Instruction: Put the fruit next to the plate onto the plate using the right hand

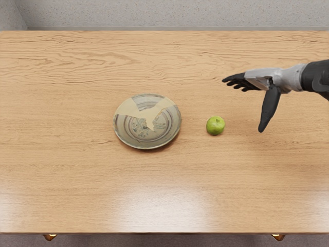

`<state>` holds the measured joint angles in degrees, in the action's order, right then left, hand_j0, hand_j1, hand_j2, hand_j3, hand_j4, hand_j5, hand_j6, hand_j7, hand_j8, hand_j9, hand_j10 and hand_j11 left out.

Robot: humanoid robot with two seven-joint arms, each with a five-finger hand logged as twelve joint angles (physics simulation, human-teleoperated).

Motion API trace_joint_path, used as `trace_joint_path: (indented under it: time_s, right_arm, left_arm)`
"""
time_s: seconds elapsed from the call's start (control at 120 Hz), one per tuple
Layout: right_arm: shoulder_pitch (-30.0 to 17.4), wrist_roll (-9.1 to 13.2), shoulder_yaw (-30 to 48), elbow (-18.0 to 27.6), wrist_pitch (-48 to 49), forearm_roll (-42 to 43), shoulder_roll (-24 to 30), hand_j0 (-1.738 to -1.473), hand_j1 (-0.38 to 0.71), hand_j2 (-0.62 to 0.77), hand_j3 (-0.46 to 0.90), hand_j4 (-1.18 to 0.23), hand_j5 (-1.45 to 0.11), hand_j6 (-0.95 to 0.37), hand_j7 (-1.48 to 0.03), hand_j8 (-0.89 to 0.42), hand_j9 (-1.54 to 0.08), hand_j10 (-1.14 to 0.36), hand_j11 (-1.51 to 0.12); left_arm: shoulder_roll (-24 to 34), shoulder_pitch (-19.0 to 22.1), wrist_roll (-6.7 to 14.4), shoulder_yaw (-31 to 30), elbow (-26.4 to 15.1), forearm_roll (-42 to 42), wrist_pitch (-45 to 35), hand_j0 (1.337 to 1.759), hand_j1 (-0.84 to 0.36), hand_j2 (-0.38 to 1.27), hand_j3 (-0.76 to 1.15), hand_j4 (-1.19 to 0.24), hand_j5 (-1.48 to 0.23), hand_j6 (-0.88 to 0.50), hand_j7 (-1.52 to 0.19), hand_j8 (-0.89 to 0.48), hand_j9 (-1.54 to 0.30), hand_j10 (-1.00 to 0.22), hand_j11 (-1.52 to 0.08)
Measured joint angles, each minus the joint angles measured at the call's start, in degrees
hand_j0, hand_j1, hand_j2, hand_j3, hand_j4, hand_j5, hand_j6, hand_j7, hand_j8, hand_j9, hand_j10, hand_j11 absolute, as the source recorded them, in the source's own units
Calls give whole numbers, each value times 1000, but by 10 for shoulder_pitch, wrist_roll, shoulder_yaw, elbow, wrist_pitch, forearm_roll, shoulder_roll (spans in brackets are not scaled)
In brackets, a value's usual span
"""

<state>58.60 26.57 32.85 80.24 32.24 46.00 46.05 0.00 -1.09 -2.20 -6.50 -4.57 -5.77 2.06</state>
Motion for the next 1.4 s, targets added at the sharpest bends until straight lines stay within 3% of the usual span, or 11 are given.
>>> trace_joint_path:
  time_s: [0.133,0.392,0.775,1.192,1.4]
  right_arm:
    - [-3,44,-9,25,-50,4,-8,-1658,-308,-6,0,-39,-46,-40,-46,-39,-46,-38,-46]
    - [17,78,-89,52,-220,72,-58,-1658,-306,-6,0,-40,-48,-42,-48,-41,-48,-39,-48]
    - [31,84,-179,74,-364,114,-115,-1658,-304,-6,0,-42,-51,-43,-50,-42,-50,-41,-50]
    - [31,84,-245,76,-432,125,-159,-1658,-301,-6,0,-44,-54,-45,-54,-44,-54,-43,-54]
    - [31,84,-254,77,-434,148,-157,-1658,-171,-28,0,-152,-195,-154,-194,-153,-195,-152,-195]
  left_arm:
    - [0,0,0,0,0,0,0,1658,73,46,0,-230,-299,-231,-299,-230,-299,-230,-299]
    - [0,0,0,0,0,0,0,1658,73,46,0,-230,-299,-231,-299,-230,-299,-230,-299]
    - [0,0,0,0,0,0,0,1658,74,46,0,-230,-299,-231,-299,-230,-299,-230,-299]
    - [0,0,0,0,0,0,0,1658,73,46,0,-230,-299,-231,-299,-230,-299,-230,-299]
    - [0,0,0,0,0,0,0,1658,74,46,0,-230,-299,-231,-299,-230,-299,-230,-299]
